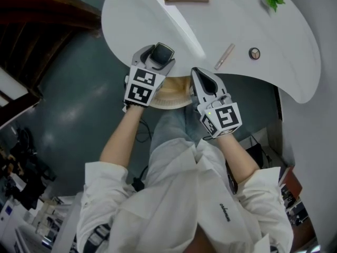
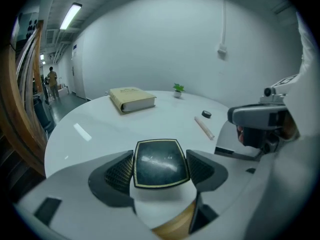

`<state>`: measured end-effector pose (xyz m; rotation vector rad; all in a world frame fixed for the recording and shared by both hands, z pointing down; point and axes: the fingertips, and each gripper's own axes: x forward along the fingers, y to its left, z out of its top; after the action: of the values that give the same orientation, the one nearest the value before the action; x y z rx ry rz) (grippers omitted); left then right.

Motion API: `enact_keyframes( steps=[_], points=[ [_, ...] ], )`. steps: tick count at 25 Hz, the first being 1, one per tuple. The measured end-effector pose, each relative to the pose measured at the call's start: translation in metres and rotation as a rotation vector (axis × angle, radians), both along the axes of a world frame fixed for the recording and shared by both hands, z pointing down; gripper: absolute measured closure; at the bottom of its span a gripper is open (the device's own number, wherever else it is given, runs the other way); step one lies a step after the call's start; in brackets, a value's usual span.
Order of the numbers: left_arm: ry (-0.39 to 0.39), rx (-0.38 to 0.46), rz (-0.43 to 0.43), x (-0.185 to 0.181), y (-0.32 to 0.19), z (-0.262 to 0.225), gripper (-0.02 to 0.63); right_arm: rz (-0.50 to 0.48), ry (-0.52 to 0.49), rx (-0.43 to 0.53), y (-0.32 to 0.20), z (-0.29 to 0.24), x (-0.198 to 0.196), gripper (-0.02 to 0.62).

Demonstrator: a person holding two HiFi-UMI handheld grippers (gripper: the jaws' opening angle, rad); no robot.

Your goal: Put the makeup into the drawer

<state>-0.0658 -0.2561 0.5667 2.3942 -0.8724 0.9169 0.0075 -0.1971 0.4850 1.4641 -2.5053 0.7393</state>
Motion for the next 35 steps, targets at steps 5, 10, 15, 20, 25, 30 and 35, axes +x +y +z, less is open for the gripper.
enact_keyframes(
  steps=[5, 10, 15, 20, 25, 30, 35],
  points=[
    [0.057, -0.02, 0.035, 0.001, 0.051, -0.013, 0.262, -0.056, 0.028, -0.037, 0.036, 0.009, 0.0, 0.578],
    [0.096, -0.057, 0.072, 0.002, 0.099, -0.02, 0.262, -0.097, 0.065, -0.08, 0.066, 0.024, -0.001, 0.578],
    [0.089, -0.097, 0.115, 0.003, 0.134, -0.007, 0.262, -0.142, 0.092, -0.104, 0.087, 0.04, -0.005, 0.578],
    [0.031, -0.082, 0.221, 0.006, 0.148, 0.013, 0.262, -0.171, 0.109, -0.112, 0.096, 0.053, -0.008, 0.578],
    [-0.093, -0.007, 0.507, 0.012, 0.158, 0.048, 0.264, -0.211, 0.148, -0.115, 0.1, 0.076, -0.008, 0.578],
    [-0.152, 0.021, 0.712, 0.011, 0.17, 0.086, 0.262, -0.256, 0.189, -0.124, 0.104, 0.11, -0.006, 0.578],
    [-0.195, 0.028, 0.838, 0.014, 0.176, 0.124, 0.262, -0.281, 0.207, -0.123, 0.098, 0.138, 0.003, 0.578]
  ],
)
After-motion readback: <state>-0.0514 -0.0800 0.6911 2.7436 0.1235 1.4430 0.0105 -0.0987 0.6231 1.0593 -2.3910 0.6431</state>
